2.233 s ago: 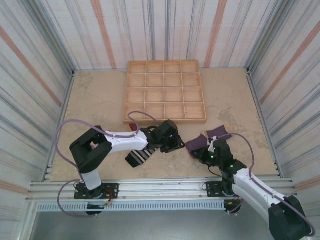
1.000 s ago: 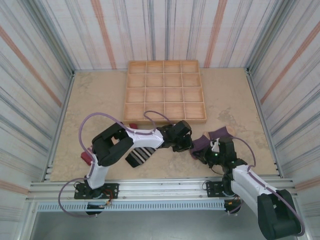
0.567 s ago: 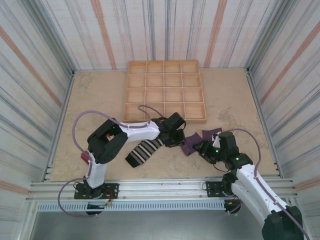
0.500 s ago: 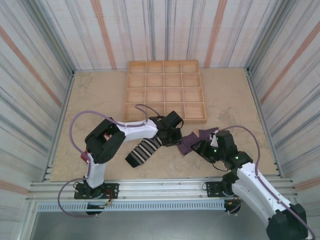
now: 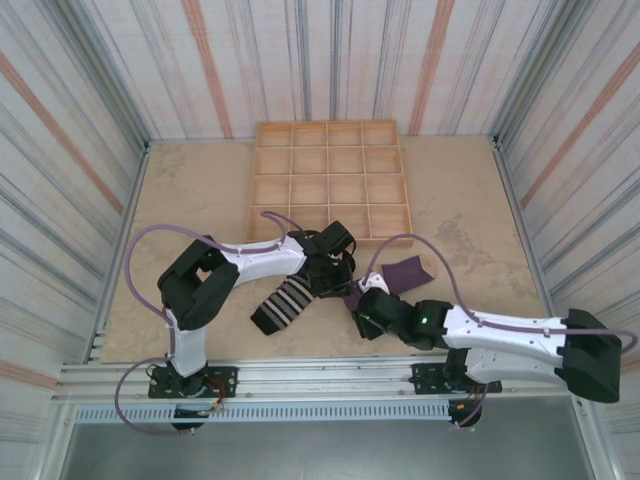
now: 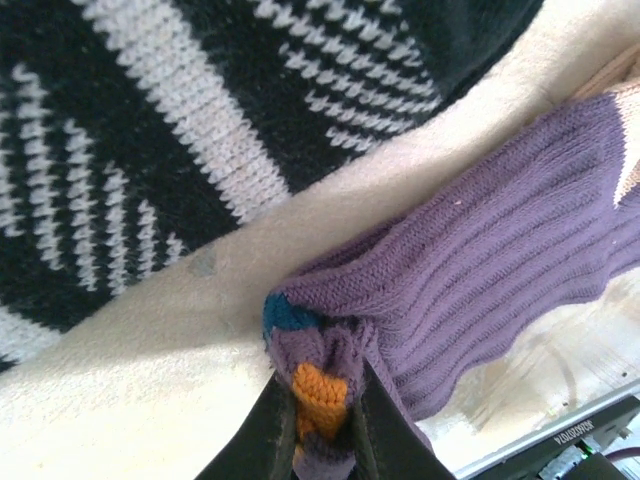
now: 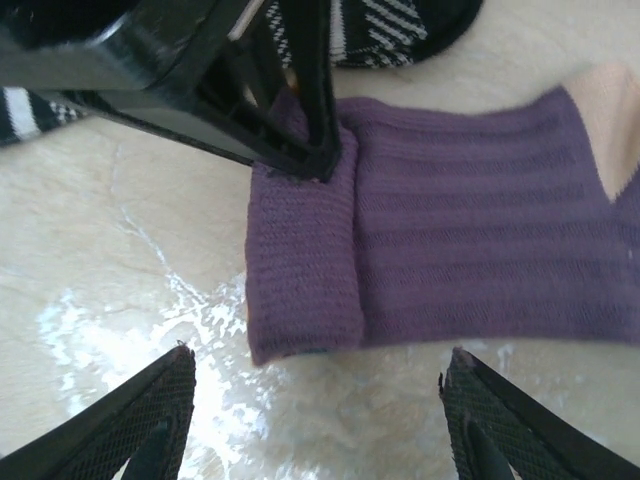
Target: Roll the socks
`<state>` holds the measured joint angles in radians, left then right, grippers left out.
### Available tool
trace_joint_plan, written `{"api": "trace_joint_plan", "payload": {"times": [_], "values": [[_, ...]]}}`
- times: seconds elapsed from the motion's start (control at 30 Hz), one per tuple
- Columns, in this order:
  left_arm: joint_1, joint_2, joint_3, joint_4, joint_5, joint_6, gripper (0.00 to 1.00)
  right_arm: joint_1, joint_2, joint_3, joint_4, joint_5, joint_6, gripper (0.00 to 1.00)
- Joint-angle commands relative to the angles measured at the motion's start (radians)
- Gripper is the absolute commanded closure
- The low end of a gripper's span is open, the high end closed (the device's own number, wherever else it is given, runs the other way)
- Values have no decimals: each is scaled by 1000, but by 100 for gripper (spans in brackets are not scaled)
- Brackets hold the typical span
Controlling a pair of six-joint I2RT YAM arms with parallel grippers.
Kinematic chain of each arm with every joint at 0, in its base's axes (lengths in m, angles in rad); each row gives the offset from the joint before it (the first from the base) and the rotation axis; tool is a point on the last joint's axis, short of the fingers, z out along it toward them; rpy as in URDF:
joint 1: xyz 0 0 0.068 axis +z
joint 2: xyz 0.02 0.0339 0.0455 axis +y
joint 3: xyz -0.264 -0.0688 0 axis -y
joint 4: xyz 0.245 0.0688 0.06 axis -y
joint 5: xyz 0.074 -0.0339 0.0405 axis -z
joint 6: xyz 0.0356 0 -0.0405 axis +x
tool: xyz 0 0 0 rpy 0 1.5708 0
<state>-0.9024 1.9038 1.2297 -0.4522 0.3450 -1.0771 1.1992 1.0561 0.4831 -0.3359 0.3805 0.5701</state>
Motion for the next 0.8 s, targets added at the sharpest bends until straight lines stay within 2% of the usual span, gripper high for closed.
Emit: {"api": "trace_joint_plan", "payload": {"times": [0.0, 0.23, 0.37, 0.7, 0.77], "values": [[9, 0, -2, -17, 46, -12, 100, 44, 67, 5, 112, 164, -105, 32], [13, 13, 11, -29, 69, -6, 100, 88, 193, -9, 230, 254, -146, 30], [13, 14, 11, -30, 68, -7, 100, 89, 274, -15, 277, 272, -143, 32], [23, 10, 5, -39, 70, 0, 100, 111, 381, 15, 227, 336, -40, 57], [28, 6, 4, -34, 73, 3, 100, 112, 387, 6, 222, 339, -15, 67]]}}
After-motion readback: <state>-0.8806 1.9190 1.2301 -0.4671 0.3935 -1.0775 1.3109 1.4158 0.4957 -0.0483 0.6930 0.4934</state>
